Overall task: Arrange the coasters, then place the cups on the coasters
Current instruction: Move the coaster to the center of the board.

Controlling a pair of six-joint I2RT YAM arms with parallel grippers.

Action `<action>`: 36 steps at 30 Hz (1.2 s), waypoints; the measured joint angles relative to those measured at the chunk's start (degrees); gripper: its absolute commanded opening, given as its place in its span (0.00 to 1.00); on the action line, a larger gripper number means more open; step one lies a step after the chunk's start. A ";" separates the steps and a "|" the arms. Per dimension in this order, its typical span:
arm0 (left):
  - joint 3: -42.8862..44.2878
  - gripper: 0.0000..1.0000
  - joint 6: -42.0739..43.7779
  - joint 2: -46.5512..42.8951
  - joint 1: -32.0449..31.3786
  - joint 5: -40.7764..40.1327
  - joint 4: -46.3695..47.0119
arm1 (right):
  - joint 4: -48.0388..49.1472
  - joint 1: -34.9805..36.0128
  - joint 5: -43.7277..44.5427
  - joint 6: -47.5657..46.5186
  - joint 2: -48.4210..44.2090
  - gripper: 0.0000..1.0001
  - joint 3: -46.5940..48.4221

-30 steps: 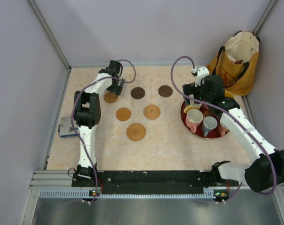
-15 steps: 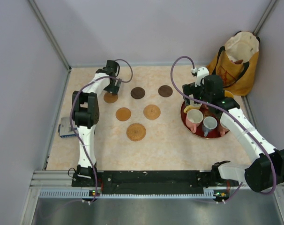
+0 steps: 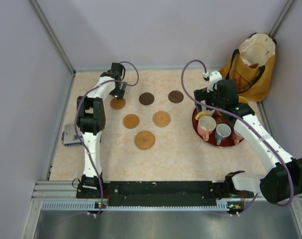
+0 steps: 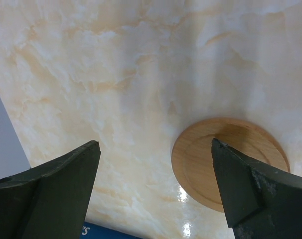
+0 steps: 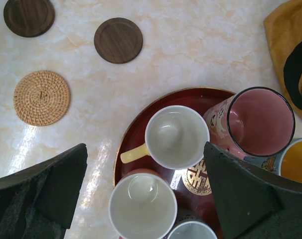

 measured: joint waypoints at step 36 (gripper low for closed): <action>-8.11 0.99 -2.91 -16.00 -0.11 10.23 0.02 | -0.02 0.00 0.59 -0.96 0.94 0.99 0.00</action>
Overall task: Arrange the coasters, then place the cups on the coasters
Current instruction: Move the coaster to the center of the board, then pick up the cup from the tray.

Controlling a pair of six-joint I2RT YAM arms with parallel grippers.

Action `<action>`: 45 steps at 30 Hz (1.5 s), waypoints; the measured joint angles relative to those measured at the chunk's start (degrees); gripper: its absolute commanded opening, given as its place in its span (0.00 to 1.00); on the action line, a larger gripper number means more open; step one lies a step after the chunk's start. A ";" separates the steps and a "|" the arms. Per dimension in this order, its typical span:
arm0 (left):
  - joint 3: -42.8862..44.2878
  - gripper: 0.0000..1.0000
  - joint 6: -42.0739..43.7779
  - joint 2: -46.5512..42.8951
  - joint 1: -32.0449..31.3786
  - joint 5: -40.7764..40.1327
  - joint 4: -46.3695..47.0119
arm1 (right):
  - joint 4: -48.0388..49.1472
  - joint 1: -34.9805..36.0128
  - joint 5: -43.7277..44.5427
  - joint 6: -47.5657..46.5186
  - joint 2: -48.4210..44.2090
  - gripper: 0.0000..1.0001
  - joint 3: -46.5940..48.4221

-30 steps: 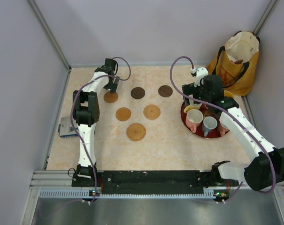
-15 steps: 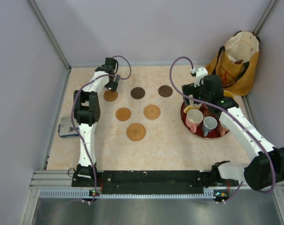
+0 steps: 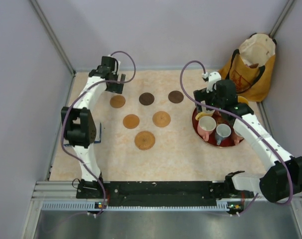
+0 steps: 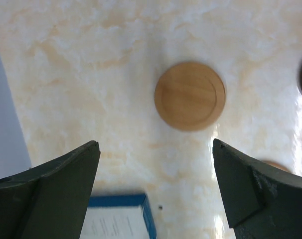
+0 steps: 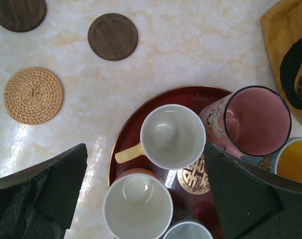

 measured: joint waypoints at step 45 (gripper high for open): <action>-56.61 0.96 10.03 -56.68 19.91 31.52 5.73 | -3.56 -14.56 7.80 10.56 13.86 0.63 -0.74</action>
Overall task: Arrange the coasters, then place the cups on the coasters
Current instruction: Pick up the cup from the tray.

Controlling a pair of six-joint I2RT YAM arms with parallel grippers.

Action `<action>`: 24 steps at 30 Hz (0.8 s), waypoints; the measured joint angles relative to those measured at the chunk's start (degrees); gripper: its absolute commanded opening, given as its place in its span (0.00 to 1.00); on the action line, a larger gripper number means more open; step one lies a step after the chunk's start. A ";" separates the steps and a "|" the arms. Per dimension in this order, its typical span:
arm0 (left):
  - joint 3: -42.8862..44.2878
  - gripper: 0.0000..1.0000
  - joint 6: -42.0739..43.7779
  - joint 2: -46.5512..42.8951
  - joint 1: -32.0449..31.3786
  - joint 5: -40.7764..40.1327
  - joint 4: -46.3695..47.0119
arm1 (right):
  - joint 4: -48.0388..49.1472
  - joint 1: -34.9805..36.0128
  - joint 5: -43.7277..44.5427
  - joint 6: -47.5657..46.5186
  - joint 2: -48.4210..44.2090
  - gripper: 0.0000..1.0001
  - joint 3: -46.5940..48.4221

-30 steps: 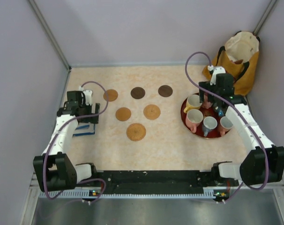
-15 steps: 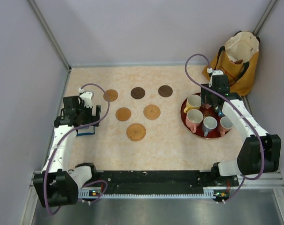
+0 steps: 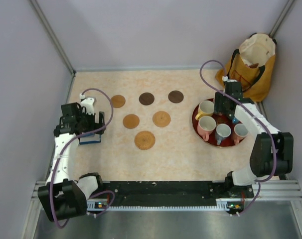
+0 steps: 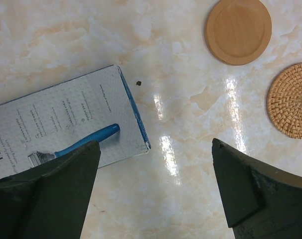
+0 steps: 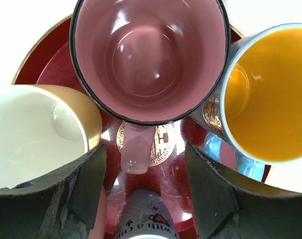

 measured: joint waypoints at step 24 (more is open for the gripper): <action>-0.02 0.96 0.66 0.00 2.91 3.93 -0.24 | 4.00 0.00 1.57 0.76 4.50 0.51 -0.76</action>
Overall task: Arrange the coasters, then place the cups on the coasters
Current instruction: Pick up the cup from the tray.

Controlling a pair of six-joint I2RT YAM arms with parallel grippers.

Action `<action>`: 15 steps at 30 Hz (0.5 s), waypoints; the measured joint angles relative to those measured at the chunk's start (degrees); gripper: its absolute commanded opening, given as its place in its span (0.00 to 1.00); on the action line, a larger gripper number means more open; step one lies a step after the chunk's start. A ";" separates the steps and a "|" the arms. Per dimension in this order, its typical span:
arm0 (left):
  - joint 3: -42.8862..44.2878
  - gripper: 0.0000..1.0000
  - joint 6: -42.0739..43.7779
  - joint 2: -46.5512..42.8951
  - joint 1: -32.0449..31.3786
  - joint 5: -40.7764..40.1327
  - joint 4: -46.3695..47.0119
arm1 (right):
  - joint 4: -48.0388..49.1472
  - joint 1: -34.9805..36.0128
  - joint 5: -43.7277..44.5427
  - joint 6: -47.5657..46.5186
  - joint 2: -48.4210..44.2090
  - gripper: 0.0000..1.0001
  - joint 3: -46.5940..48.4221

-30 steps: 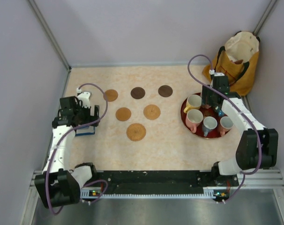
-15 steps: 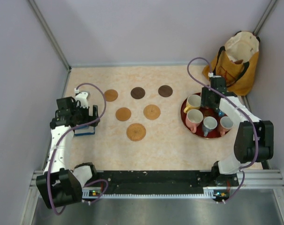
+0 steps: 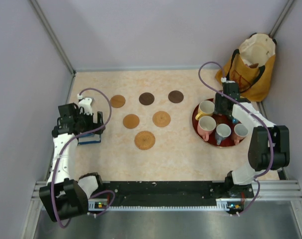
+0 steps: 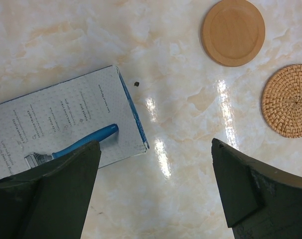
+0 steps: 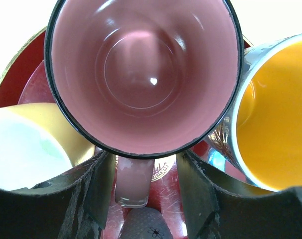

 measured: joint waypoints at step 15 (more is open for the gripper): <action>-0.11 0.95 0.59 0.02 0.76 1.86 -0.02 | 0.55 0.00 0.02 0.02 1.22 0.19 -0.02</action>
